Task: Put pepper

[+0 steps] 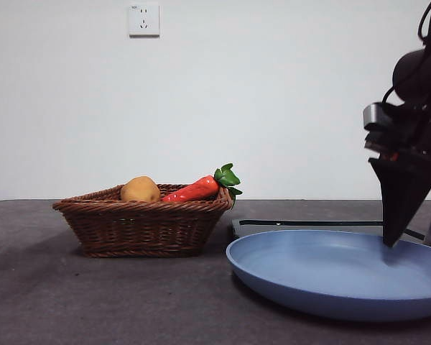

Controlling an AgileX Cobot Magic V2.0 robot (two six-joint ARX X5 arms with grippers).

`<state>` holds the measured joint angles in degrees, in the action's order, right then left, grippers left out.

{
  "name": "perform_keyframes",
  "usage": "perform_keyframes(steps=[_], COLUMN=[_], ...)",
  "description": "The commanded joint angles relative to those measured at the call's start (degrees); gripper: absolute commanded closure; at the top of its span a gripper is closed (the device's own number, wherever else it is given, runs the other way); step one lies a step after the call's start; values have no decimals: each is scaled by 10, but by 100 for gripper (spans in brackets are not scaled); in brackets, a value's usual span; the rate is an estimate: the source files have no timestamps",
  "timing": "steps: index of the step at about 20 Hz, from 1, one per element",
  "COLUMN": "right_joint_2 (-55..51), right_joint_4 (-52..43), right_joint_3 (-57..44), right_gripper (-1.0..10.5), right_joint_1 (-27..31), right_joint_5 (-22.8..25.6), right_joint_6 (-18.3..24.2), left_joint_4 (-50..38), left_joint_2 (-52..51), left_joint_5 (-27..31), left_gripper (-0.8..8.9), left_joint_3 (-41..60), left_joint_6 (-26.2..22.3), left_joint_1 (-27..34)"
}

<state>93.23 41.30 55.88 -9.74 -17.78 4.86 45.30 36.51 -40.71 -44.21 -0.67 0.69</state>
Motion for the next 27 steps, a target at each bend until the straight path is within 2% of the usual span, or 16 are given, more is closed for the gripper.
perform_keyframes(steps=[1, 8, 14, 17, 21, 27], right_joint_2=[19, 48, 27, -29, -145, -302], right_joint_4=[-8, -8, 16, 40, 77, 105], right_joint_3=[9, 9, 9, 9, 9, 11], right_gripper=[722, 936, 943, 943, 943, 943], right_joint_1=[-2, -2, 2, 8, 20, 35], right_joint_5=[2, 1, 1, 0, -2, -3], right_joint_6=[6, -2, -14, -20, -30, -56], left_joint_4=[-7, -7, -22, -53, -71, -108], left_joint_2=[1, 1, 2, 12, 72, 232], left_joint_5=[-3, -1, 2, 16, 48, 160], left_gripper=[450, 451, 452, 452, 452, 452], left_joint_3=[-9, -9, -9, -11, -38, -120], left_joint_6=[-6, -6, -5, 19, 21, 12], left_joint_1=[0, 0, 0, -9, -50, -149])
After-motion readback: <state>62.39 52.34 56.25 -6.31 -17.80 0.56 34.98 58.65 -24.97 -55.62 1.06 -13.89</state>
